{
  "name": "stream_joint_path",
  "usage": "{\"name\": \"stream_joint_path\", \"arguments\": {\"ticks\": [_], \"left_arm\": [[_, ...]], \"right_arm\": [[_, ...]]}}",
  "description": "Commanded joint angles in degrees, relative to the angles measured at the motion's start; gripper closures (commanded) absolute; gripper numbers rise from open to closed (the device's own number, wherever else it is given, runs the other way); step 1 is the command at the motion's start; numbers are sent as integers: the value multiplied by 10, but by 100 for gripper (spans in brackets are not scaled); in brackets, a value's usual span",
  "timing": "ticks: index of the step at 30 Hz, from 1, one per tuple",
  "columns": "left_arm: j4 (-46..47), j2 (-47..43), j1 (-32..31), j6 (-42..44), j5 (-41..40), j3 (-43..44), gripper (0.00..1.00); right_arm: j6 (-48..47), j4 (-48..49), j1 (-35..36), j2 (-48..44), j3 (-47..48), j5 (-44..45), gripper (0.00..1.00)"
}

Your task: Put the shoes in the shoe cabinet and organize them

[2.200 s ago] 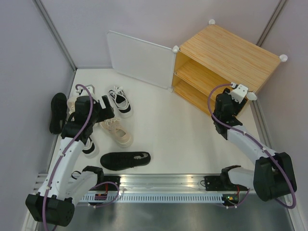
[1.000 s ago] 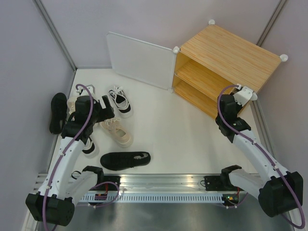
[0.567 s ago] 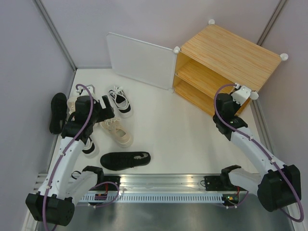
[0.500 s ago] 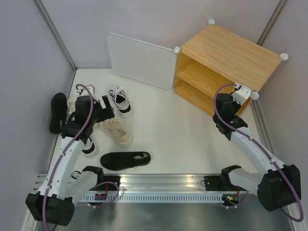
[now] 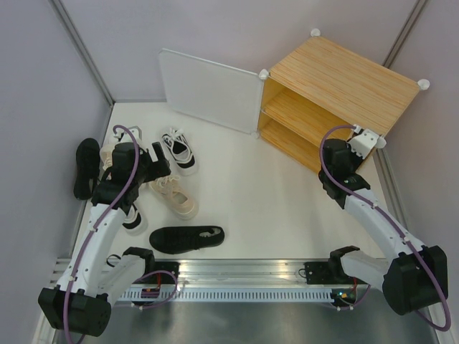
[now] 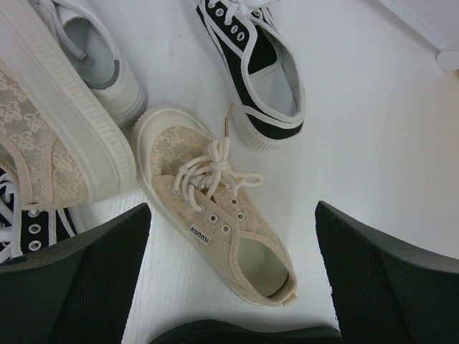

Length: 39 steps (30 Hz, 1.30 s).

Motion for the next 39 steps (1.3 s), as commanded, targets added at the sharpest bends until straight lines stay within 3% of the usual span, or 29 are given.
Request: {"name": "stream_joint_path", "arguments": {"ticks": [1, 11, 20, 27, 39], "left_arm": [[19, 0, -3, 21, -8, -3, 2], [18, 3, -4, 18, -11, -2, 2], [17, 18, -3, 8, -26, -2, 2], [8, 89, -2, -12, -42, 30, 2], [-4, 328, 88, -87, -58, 198, 5]], "right_arm": [[9, -13, -5, -10, 9, 3, 73], [-56, -49, -3, -105, 35, -226, 42], [-93, -89, -3, -177, 44, -522, 13], [-86, -72, -3, -216, 16, -668, 10], [-53, -32, 18, -277, -45, -702, 2]]}}
